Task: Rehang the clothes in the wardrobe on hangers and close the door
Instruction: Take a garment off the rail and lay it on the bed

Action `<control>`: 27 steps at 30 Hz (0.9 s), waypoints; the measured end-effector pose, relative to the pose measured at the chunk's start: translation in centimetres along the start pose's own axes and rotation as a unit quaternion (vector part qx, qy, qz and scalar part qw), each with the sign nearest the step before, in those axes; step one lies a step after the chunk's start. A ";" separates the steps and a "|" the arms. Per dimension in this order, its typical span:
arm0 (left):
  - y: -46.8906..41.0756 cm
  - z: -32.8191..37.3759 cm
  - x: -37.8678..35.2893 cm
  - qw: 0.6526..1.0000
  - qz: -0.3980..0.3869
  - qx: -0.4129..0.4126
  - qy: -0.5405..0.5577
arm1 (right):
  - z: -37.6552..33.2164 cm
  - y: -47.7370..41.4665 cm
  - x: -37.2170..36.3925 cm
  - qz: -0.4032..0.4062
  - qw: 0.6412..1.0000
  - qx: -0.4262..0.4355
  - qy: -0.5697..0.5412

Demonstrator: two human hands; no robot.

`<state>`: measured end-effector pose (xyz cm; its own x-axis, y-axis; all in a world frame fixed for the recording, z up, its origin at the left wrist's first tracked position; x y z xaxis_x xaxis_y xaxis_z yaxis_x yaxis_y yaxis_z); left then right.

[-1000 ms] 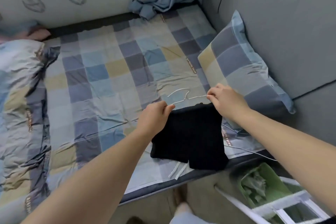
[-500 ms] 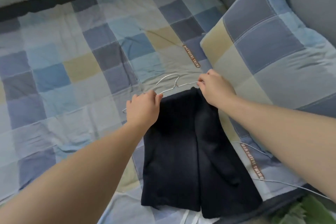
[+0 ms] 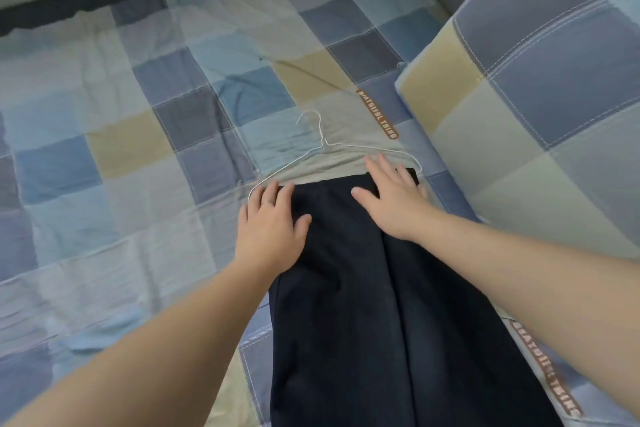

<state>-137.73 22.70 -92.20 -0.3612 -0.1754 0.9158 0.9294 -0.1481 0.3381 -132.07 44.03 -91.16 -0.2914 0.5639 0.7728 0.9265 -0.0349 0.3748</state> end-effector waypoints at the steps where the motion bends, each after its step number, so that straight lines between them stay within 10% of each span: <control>1: 1.0 -0.2 0.0 1.000 -0.004 -0.007 -0.007 | -0.3 1.1 -0.1 -0.005 1.000 0.000 0.015; 27: 41.6 -8.6 26.6 0.971 -0.036 -0.234 -0.042 | -29.0 47.6 4.4 0.098 0.965 -0.147 0.193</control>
<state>-109.33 3.50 -55.65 -0.3989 -0.0708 0.9142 0.7580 -0.5866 0.2853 -96.21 20.87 -55.10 -0.2375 0.1763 0.9553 0.8818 -0.3734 0.2881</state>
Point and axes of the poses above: each hand's wrist, its own y-axis away from the middle knuckle, its own x-axis out of the back of the hand, z = x × y, the point moved 4 cm from there along -y, towards the middle knuckle, and after that the axes turned 15 degrees about x, right-handed, at the moved point
